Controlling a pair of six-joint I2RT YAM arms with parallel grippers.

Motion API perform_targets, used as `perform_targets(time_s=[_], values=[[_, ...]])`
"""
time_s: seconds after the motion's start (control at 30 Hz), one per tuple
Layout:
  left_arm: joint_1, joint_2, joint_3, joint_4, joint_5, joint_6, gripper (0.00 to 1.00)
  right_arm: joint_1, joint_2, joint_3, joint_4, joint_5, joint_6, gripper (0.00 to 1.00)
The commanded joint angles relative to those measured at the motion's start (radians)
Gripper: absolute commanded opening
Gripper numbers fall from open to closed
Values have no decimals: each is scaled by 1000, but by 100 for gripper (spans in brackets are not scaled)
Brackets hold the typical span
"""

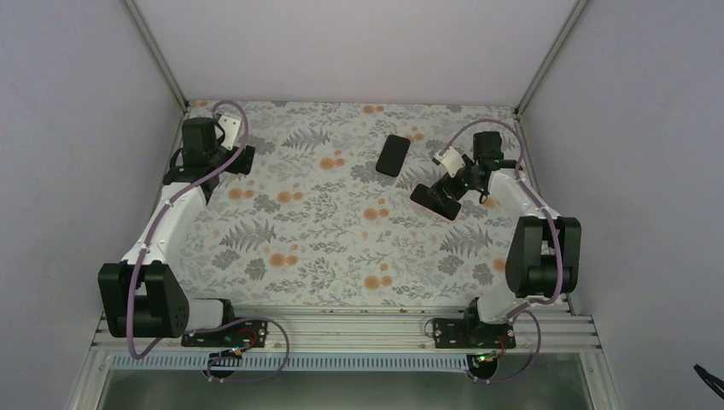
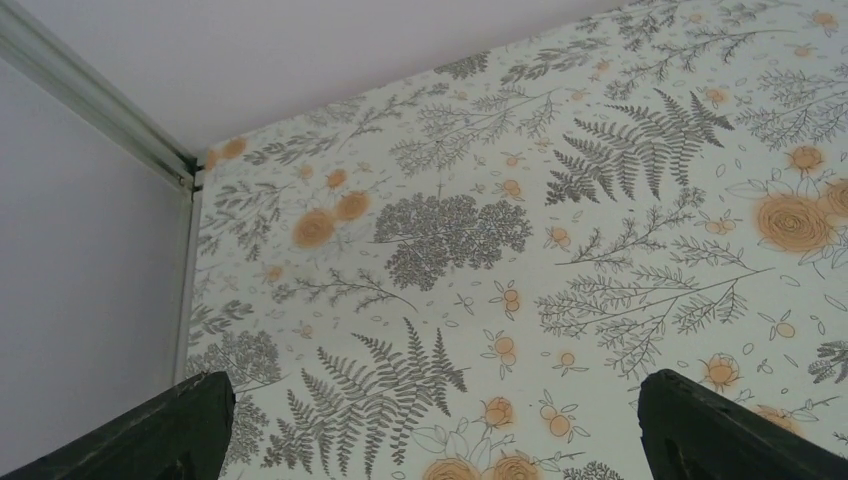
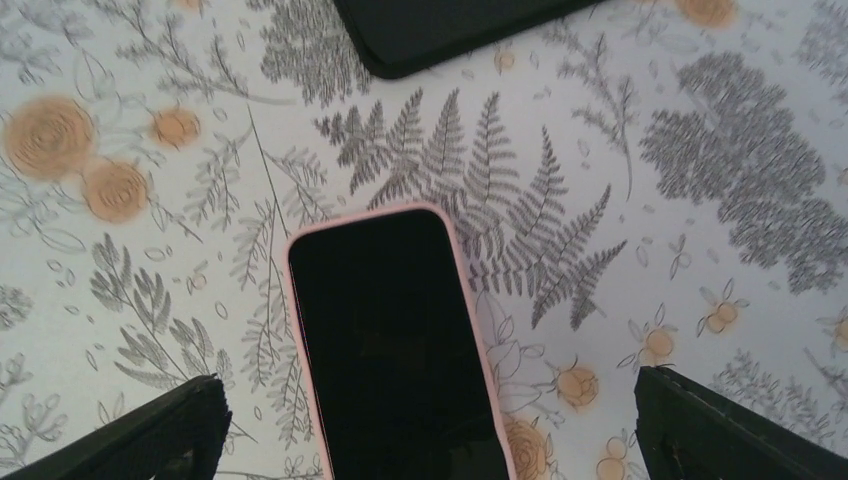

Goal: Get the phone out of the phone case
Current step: Adjust the phone at the center of the board.

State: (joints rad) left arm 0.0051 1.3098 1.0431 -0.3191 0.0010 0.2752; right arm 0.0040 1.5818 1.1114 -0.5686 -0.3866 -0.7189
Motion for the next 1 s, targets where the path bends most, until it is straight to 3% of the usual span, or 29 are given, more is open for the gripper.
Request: perform_targets(time_s=[0.0, 0.23, 0.5, 0.57, 0.63, 0.73, 0.77, 0.97], values=[[-9, 6, -2, 39, -2, -7, 100, -13, 19, -51, 48, 54, -54, 100], [-23, 36, -18, 54, -8, 11, 100, -12, 130, -41, 24, 107, -113, 100], [-24, 35, -43, 63, -35, 18, 100, -20, 133, -20, 50, 164, -103, 100], [-24, 38, -43, 57, -42, 15, 100, -48, 150, 13, 54, 161, -72, 89], [-24, 37, -42, 56, -48, 15, 100, -87, 189, 73, 20, 124, -52, 62], [-24, 36, -44, 52, -55, 14, 100, -130, 258, 149, -25, 110, -31, 8], [-23, 34, -45, 49, -57, 15, 100, -137, 274, 161, -30, 113, -28, 4], [-17, 23, -62, 55, -51, 19, 100, -142, 312, 158, -39, 127, -47, 4]])
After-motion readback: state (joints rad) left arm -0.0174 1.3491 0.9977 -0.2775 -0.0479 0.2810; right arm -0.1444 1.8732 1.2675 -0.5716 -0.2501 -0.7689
